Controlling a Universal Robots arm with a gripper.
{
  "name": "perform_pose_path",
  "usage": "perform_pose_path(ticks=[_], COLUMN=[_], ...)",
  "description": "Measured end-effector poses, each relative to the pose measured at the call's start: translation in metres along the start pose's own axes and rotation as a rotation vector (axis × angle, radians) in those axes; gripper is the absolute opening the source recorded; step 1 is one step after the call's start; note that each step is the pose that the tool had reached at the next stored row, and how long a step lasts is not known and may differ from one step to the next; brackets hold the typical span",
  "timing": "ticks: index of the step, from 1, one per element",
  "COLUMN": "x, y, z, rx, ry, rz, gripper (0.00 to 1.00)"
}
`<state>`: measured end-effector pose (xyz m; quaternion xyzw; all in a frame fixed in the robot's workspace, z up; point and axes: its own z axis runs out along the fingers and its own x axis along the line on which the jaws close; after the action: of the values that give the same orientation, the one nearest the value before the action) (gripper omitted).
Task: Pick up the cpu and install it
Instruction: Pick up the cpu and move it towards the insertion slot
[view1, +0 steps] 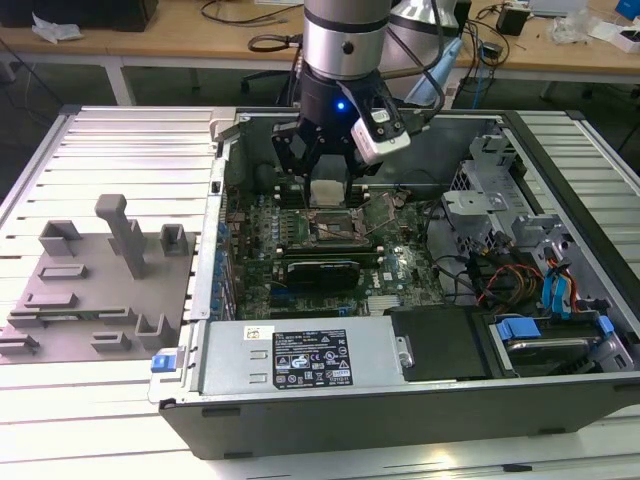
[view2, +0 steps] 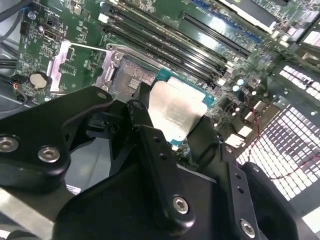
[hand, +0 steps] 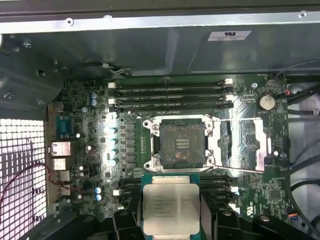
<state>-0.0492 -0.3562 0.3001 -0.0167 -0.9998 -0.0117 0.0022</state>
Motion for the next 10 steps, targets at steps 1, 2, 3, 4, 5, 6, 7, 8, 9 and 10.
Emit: perform_pose_path(ticks=[1, 2, 3, 4, 5, 6, 7, 8, 9, 10], x=[-0.0002, -0.0003, -0.0005, -0.0012, -0.0026, -0.0054, -0.0076, -0.0112, -0.0137, -0.0161], y=[0.0007, 0.0012, 0.0017, 0.0027, 0.0034, 0.0039, 0.0042, 0.0046, 0.0048, 0.0051], z=[0.002, 0.0034, 0.0045, 0.0067, 0.0088, 0.0107, 0.0118, 0.0137, 0.0152, 0.0171], rx=[0.0, 0.0001, 0.0, -0.0001, 0.0, 0.0003, 0.0003, 0.0001, 0.0, 0.0], ry=[-0.0008, -0.0013, -0.0017, -0.0021, -0.0022, -0.002, -0.002, -0.0021, -0.0022, -0.0022], rz=[-0.007, -0.014, -0.018, -0.027, -0.032, -0.034, -0.034, -0.034, -0.034, -0.034], gripper=[0.55, 0.55, 0.55, 0.55, 0.55, 0.55, 0.55, 0.55, 0.55, 0.55])
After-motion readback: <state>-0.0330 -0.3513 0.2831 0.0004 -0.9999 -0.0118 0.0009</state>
